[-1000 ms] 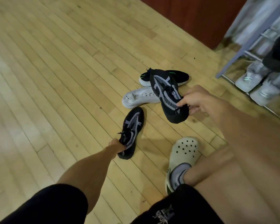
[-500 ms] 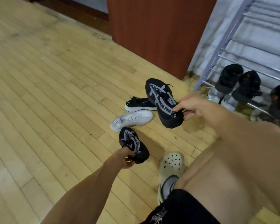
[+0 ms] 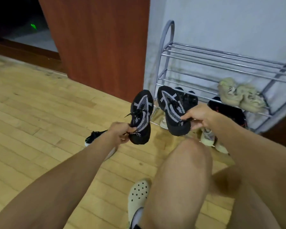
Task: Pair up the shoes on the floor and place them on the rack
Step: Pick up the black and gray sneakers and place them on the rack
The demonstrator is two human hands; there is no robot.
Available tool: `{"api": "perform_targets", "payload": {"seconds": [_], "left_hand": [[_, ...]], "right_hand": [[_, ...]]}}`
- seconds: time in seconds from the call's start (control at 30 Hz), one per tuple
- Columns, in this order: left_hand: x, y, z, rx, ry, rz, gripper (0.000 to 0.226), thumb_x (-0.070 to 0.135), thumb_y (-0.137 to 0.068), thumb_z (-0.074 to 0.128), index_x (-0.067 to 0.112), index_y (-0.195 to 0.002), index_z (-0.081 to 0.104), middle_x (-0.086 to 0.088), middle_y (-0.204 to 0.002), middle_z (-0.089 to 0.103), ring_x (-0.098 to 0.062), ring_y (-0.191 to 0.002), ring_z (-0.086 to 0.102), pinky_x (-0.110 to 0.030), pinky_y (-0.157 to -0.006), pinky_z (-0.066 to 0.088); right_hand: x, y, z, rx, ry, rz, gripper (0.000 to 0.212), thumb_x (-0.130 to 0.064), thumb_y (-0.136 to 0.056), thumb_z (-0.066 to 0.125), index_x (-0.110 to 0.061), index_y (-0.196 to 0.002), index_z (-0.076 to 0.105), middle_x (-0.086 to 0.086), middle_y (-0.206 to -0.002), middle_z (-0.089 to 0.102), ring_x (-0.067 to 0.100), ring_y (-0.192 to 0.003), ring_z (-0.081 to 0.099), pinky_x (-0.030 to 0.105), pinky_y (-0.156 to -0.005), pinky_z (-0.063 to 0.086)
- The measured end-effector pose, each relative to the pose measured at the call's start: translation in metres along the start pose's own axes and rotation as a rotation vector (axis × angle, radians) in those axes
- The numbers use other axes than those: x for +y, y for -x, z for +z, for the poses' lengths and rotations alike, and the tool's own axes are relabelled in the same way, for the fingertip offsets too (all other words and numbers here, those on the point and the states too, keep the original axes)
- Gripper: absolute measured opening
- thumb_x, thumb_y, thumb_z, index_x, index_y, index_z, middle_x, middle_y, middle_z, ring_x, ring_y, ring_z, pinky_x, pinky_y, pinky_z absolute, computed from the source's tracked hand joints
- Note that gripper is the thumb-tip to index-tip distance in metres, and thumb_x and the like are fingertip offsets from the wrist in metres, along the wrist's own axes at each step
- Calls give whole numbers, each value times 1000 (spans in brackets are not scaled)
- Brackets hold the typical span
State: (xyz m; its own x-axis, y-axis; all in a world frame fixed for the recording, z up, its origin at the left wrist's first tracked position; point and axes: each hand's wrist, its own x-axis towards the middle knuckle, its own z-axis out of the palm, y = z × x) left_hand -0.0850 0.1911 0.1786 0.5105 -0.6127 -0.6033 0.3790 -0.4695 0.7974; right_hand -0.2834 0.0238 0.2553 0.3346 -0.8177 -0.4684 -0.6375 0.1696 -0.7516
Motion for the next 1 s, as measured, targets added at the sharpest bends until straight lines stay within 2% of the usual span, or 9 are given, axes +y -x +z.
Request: {"api": "perform_targets", "payload": {"seconds": [0.1,0.27,0.47,0.63,0.73,0.8,0.87,0.93,1.0], "left_hand": [[45,-16,47,-62,-45,67,27,0,-82,68,7,-109,65,-9,-96,65,-23,-79,57,-29,-60,44],[111,-55,116,-89,-111,123,28,-1,-80,71,2,-107,66,-9,-93,68,-21,-70,61,-28,-55,49],[170,-124,179,-84,-162,173,24,-7,-78,70,1,-100,66,-12,-92,67,-24,-80,64,-34,-68,56],[205,-176,216,-96,-217,202,20,-6,-79,70,-1,-97,65,-12,-83,67,-22,-71,66,-25,-43,52],[213,-198,230,-81,-256,216,12,-4,-81,69,-2,-92,63,-15,-90,67,-25,-78,68,-36,-61,60],[213,-207,234,-45,-295,219,16,0,-83,68,-4,-98,64,-20,-101,68,-29,-87,69,-43,-75,60],[210,-210,236,-32,-341,237,21,6,-85,67,-4,-103,64,-17,-101,68,-23,-80,67,-33,-62,59],[206,-205,236,-46,-363,265,27,16,-89,66,-2,-108,63,-12,-100,66,-19,-77,64,-25,-57,54],[202,-197,232,-53,-370,296,36,27,-91,63,-1,-114,61,-10,-104,66,-19,-81,63,-27,-65,51]], "right_hand": [[11,-16,-39,67,-149,49,10,8,-83,66,2,-91,62,9,-51,66,14,-27,58,26,-26,46],[17,-69,-86,202,-270,56,18,-2,-78,75,0,-91,63,22,-96,70,26,-50,68,32,-36,55],[3,-147,-124,270,-407,21,19,-6,-77,77,-4,-90,64,17,-97,71,33,-78,71,39,-52,61],[-13,-206,-134,273,-430,-3,15,-8,-78,77,-7,-82,62,14,-93,71,31,-77,71,36,-53,60],[-15,-231,-130,285,-403,-17,14,-14,-80,76,-10,-78,62,15,-93,71,29,-72,70,34,-53,60],[-16,-236,-125,265,-359,-8,14,-17,-83,74,-10,-81,62,16,-99,71,31,-79,71,33,-51,60],[-15,-238,-121,231,-315,10,13,-19,-87,70,-10,-89,61,15,-102,68,30,-86,70,29,-48,59],[-13,-236,-120,225,-243,4,20,-24,-89,67,-10,-102,61,13,-103,65,29,-89,68,34,-59,61],[-13,-227,-119,237,-195,-16,24,-28,-91,64,-12,-109,60,9,-106,61,28,-95,64,40,-73,60]]}}
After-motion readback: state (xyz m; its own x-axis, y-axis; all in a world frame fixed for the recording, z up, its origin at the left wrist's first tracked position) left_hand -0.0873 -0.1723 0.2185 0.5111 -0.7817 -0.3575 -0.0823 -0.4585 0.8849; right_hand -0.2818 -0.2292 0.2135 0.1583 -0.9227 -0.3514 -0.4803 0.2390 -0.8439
